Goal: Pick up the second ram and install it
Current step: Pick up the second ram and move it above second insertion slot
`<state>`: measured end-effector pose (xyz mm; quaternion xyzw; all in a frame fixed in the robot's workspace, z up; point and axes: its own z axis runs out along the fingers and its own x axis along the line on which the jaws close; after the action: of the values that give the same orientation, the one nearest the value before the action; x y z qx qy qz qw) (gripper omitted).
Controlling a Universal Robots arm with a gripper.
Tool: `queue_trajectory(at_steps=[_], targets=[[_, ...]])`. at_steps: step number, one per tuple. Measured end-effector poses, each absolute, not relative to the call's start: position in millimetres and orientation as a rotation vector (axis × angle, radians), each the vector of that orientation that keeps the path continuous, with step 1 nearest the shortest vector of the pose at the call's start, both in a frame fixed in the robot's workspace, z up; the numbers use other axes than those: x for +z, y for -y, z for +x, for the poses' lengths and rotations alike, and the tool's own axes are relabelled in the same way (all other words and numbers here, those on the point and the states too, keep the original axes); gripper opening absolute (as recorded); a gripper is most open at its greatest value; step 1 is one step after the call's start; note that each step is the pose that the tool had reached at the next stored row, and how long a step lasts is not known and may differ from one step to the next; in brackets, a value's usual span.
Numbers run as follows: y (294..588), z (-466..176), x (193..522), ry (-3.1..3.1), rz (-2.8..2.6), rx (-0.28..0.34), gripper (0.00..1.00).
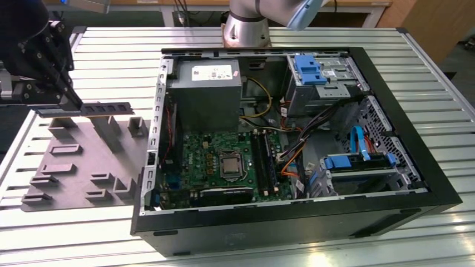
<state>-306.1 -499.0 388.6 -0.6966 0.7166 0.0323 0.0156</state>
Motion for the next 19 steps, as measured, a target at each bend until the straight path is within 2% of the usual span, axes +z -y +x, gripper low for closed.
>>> queue_trajectory(at_steps=[19], targets=[[498.9,-288.7,388.6,-2.229,-2.167,0.101,0.12]])
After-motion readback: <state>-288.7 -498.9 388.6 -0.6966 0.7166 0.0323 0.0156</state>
